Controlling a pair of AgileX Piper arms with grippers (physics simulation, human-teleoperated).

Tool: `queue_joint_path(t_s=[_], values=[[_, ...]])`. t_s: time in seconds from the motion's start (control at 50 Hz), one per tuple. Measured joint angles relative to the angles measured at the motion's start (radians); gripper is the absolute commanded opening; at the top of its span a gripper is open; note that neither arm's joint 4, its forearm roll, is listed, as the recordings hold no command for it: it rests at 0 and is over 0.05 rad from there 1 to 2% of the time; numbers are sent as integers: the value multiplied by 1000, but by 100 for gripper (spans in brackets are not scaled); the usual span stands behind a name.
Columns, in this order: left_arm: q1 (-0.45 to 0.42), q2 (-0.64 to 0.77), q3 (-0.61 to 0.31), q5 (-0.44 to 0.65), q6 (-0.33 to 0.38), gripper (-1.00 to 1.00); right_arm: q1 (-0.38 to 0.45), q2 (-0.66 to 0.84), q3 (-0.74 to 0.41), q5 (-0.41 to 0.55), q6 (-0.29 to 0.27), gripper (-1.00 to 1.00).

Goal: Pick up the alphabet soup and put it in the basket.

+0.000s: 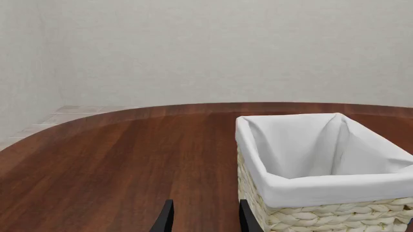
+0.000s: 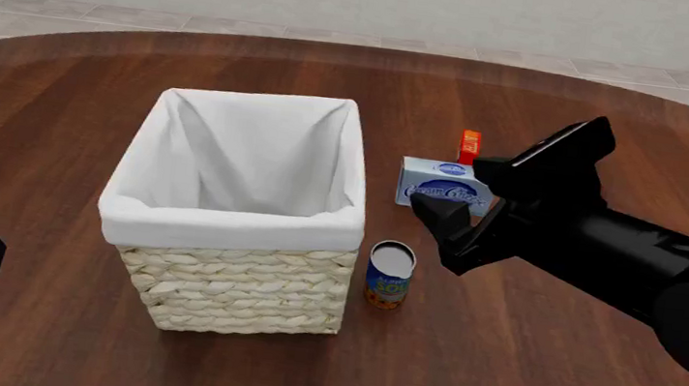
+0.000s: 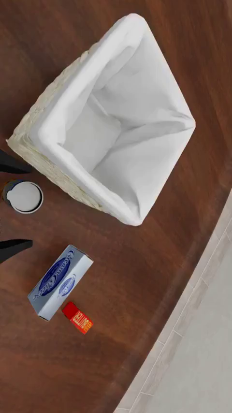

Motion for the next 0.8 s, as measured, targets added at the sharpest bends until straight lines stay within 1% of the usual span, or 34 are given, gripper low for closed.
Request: queue_joint_path(t_s=[0.58, 0.8], values=[[1, 0, 0, 0, 2, 100, -39, 96, 4, -66, 39, 100], [2, 0, 0, 0, 1, 100, -44, 137, 2, -90, 64, 100]])
